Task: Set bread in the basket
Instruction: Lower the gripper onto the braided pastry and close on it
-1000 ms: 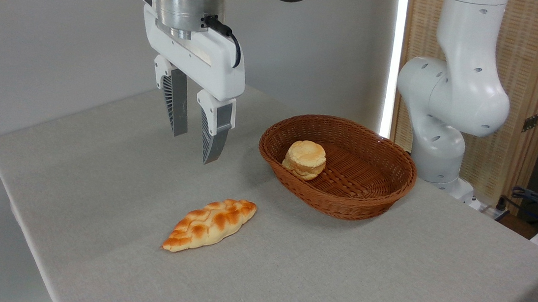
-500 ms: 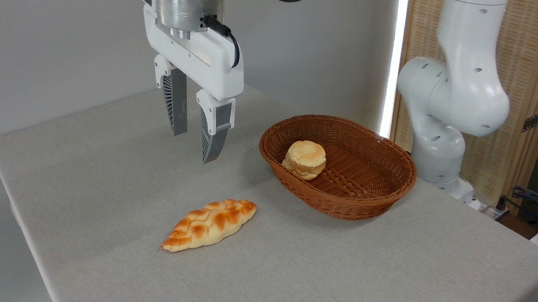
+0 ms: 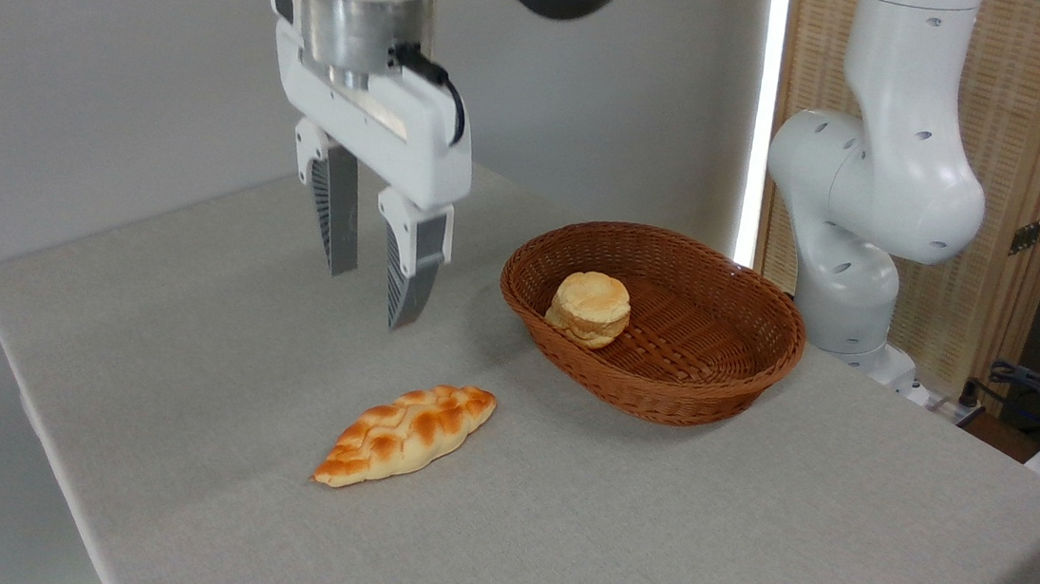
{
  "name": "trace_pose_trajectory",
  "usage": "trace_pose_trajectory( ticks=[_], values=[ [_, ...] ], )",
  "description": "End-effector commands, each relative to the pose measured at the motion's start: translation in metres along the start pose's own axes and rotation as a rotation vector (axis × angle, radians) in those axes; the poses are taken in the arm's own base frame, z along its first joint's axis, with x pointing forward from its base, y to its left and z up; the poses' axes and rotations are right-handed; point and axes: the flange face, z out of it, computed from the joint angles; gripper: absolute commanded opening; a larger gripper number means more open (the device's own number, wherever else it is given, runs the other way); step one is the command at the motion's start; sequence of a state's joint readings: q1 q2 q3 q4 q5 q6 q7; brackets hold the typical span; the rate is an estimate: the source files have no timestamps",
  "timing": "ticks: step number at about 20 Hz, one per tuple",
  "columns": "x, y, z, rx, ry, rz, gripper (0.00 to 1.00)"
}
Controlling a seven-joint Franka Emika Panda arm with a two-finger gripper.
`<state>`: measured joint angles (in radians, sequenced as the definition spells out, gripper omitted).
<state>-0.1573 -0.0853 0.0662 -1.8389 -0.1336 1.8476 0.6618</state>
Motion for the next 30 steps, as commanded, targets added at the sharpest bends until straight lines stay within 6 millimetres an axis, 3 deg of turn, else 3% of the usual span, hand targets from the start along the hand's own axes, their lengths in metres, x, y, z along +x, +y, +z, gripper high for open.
trace_pose_trajectory(
  ticks=[1,8,14,18,24,26,30],
  values=[
    [-0.004,-0.014,0.038,0.0,-0.029,-0.009,1.0],
    [-0.005,-0.031,0.092,-0.015,-0.11,0.07,1.0],
    [0.012,-0.011,0.137,-0.064,-0.155,0.145,1.0],
    [0.013,-0.012,0.153,-0.07,-0.175,0.157,1.0],
    [0.014,-0.014,0.161,-0.071,-0.179,0.194,1.0],
    [0.014,-0.014,0.163,-0.074,-0.182,0.207,0.92],
    [0.014,-0.013,0.163,-0.077,-0.18,0.207,0.57]
  ],
)
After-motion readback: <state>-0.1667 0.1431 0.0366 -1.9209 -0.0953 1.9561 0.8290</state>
